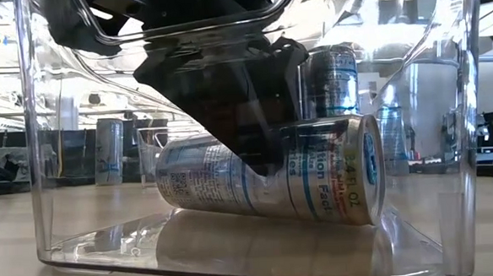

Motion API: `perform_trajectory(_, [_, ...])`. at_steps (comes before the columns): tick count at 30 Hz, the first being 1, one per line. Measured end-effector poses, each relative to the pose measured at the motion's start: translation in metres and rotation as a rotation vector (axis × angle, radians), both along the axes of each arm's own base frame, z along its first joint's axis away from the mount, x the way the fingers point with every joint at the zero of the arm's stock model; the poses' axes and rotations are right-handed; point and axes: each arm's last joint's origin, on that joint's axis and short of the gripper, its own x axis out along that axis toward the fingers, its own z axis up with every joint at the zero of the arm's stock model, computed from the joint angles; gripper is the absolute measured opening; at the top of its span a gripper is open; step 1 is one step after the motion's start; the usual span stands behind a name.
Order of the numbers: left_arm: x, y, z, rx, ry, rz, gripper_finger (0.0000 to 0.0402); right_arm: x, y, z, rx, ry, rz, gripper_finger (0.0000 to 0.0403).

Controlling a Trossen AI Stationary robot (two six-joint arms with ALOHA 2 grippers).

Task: Sort soda cans
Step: Put the top blue soda can into the bottom transparent bin

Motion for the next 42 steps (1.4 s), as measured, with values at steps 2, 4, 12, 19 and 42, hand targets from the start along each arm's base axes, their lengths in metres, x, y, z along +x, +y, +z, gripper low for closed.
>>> perform_trajectory(2, [0.000, 0.000, 0.000, 0.000, 0.000, 0.001, 0.0200, 0.000, 0.000, 0.000, 0.000, 0.000, 0.000, 0.0285])
perform_trajectory(4, [0.001, 0.000, 0.000, 0.000, -0.007, 0.012, 0.0200, 0.000, 0.000, 0.000, 0.000, 0.001, 0.000, 0.0285])
perform_trajectory(12, [0.005, -0.007, 0.010, 0.007, -0.056, 0.023, 0.0203, 0.000, 0.000, 0.000, 0.000, 0.001, 0.001, 0.0285])
perform_trajectory(19, [0.014, -0.016, 0.046, 0.029, -0.178, 0.047, 0.0200, 0.000, 0.000, 0.000, -0.008, -0.003, 0.002, 0.0285])
perform_trajectory(42, [-0.007, -0.003, 0.141, 0.022, -0.388, 0.195, 0.0205, 0.004, 0.067, -0.040, -0.622, -0.403, 0.193, 0.0285])
